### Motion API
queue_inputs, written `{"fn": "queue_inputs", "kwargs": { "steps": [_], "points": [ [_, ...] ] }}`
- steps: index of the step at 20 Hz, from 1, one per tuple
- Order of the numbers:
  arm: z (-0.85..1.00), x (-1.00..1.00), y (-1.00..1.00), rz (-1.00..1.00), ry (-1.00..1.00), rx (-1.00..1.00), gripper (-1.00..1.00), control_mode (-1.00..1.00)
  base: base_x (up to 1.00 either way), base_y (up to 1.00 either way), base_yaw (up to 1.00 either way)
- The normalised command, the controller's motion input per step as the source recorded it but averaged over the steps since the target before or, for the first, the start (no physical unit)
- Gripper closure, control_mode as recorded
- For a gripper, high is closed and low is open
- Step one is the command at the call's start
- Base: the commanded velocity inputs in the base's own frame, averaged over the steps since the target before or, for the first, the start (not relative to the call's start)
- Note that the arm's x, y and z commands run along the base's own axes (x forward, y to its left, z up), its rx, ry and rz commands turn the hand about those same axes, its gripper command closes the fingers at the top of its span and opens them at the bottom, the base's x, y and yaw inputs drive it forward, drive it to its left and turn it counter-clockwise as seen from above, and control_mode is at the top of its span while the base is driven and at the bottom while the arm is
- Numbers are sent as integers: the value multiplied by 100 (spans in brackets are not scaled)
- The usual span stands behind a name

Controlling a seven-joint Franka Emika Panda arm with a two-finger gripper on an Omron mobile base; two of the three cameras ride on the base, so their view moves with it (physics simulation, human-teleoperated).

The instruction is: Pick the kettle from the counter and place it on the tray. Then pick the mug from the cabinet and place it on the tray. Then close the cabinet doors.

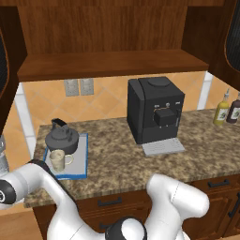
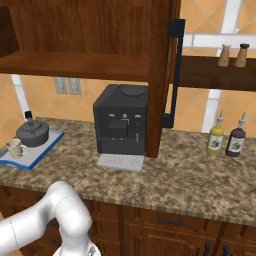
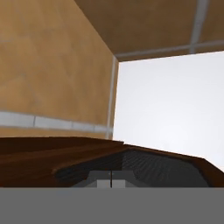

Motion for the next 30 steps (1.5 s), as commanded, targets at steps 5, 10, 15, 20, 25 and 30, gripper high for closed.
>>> {"fn": "queue_inputs", "kwargs": {
  "steps": [5,10,15,20,25,30],
  "points": [
    [13,0,4,-21,-7,0,100,-100,0,0,0],
    [0,1,-4,-6,0,0,100,-100,0,0,0],
    [17,10,0,-5,0,0,100,-100,0,0,0],
    [0,2,-11,-7,-8,0,100,-100,0,0,0],
    [31,0,-14,-4,-15,7,100,-100,0,0,0],
    [38,0,-5,0,-13,9,100,-100,0,0,0]
  ]
}}
